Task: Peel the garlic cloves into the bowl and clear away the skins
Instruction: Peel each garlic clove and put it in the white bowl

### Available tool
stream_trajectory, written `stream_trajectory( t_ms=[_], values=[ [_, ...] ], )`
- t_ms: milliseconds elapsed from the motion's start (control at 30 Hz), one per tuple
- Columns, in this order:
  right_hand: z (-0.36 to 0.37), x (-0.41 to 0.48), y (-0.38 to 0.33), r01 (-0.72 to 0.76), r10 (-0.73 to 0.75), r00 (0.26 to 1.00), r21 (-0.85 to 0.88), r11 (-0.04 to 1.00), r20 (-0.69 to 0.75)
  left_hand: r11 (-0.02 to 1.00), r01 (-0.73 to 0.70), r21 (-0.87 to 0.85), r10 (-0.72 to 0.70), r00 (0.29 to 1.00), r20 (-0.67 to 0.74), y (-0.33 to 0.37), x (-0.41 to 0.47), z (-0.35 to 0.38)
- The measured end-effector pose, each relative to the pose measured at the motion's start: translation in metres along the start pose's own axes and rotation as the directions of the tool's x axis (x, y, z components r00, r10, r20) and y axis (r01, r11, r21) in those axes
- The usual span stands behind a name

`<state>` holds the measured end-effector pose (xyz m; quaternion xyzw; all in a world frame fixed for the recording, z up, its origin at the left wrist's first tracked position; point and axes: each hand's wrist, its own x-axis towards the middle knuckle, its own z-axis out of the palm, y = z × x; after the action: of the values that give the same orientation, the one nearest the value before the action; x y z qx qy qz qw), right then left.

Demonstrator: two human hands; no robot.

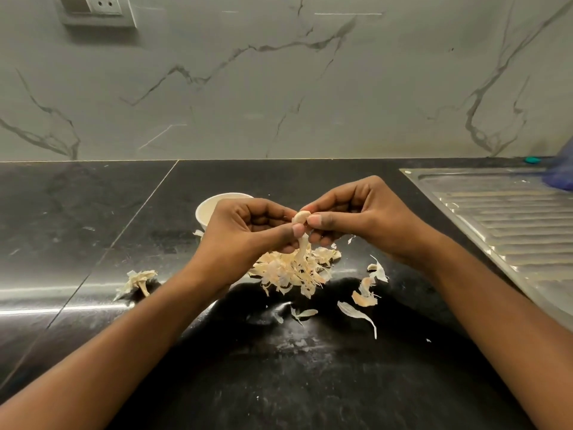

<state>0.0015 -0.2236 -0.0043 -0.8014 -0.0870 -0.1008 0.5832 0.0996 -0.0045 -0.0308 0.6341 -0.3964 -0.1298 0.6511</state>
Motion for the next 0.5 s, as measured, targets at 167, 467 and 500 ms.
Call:
stream_trajectory(
  t_ms=[167, 467, 500],
  values=[
    [0.001, 0.0, 0.001, 0.011, -0.013, 1.0, -0.068, 0.998, -0.022, 1.0, 0.007, 0.01, -0.006, 1.0, -0.024, -0.001, 0.001, 0.0],
    [0.013, 0.002, 0.004, 0.08, -0.097, 0.989, -0.149, 0.986, -0.108, 1.0, -0.011, 0.008, 0.011, 1.0, -0.016, -0.001, 0.0, 0.0],
    [0.014, 0.003, 0.005, 0.086, -0.105, 0.988, -0.157, 0.984, -0.116, 1.0, -0.01, 0.009, 0.01, 1.0, -0.016, -0.002, 0.0, 0.0]
  ],
)
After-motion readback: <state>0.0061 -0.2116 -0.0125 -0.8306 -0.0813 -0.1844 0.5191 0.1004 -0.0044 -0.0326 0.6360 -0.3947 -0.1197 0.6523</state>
